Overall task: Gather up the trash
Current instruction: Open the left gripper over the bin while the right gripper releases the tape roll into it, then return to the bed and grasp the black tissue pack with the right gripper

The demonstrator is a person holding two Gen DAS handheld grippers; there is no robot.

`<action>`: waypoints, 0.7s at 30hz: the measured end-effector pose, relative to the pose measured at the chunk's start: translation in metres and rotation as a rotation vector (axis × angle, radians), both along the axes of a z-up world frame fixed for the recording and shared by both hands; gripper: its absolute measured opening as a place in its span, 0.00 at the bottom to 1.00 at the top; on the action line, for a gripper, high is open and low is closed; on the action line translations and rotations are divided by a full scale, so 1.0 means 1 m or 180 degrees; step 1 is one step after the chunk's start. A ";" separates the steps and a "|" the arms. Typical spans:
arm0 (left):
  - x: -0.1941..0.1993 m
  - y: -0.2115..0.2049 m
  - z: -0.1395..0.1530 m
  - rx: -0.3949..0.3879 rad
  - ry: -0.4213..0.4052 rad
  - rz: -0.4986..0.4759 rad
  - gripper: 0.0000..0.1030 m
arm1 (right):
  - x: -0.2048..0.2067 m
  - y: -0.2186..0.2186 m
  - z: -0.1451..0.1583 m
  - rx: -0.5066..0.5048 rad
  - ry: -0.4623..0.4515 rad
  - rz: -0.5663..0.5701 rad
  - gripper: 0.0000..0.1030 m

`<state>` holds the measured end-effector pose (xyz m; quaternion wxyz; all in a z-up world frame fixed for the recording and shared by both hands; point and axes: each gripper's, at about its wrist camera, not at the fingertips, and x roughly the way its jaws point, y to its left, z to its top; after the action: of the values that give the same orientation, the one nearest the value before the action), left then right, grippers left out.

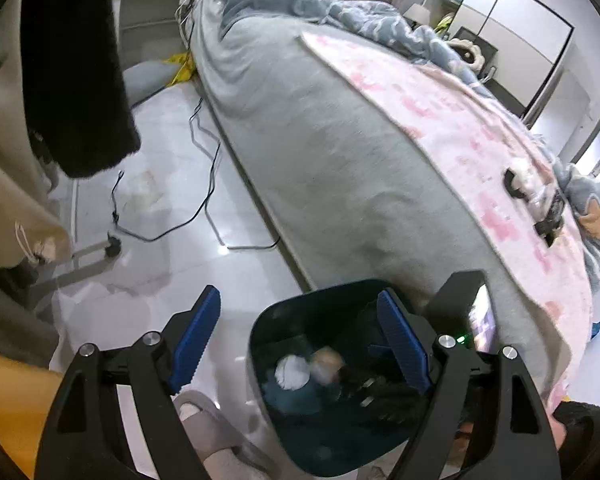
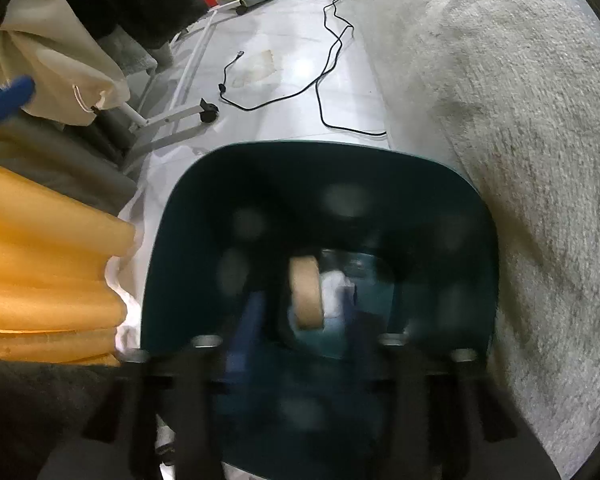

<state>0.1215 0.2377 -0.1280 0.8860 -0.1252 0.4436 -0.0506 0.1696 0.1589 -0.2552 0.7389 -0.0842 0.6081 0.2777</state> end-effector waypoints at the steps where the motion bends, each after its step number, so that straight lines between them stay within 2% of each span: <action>1: 0.000 -0.003 0.005 -0.0009 -0.0032 -0.0019 0.80 | 0.001 -0.001 0.000 0.0016 0.0000 -0.0007 0.51; 5: 0.002 -0.014 0.020 0.0008 -0.0153 -0.0069 0.80 | 0.003 -0.007 0.012 0.0081 -0.0043 -0.0003 0.51; 12: 0.010 -0.029 0.049 -0.0016 -0.0360 -0.0092 0.80 | 0.002 -0.011 0.056 0.0351 -0.0218 0.0101 0.51; 17: 0.020 -0.037 0.070 0.0066 -0.0523 -0.0060 0.80 | 0.002 -0.020 0.096 0.0491 -0.0561 0.0220 0.59; 21: 0.028 -0.042 0.085 0.0019 -0.0647 -0.0035 0.81 | 0.008 -0.036 0.126 0.0606 -0.0815 0.0198 0.61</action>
<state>0.1493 0.1959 -0.0427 0.9265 -0.1143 0.3522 -0.0667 0.1779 0.1226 -0.1292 0.8061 -0.0674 0.4770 0.3438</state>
